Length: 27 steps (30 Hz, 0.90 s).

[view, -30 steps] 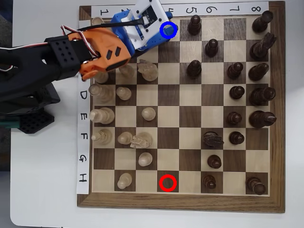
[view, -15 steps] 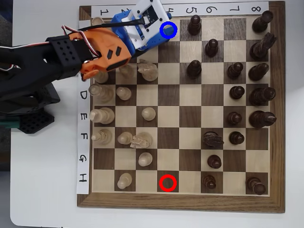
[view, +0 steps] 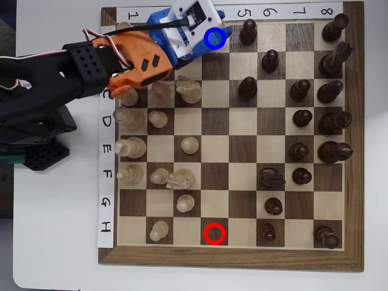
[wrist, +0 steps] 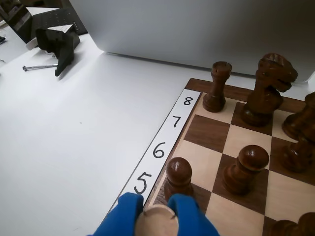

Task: Move the piece to destination

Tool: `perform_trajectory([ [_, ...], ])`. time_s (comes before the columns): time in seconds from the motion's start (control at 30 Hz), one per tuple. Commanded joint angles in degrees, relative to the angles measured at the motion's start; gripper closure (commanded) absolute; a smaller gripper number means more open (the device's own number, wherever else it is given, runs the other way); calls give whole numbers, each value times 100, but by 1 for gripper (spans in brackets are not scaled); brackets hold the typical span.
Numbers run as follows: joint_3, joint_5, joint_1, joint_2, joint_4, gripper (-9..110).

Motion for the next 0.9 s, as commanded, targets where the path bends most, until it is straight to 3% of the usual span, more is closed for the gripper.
perform_trajectory([
  [0.0,-1327,211,0,26,-79,98],
  [0.87,-1380,281,26,-439,-53,96],
])
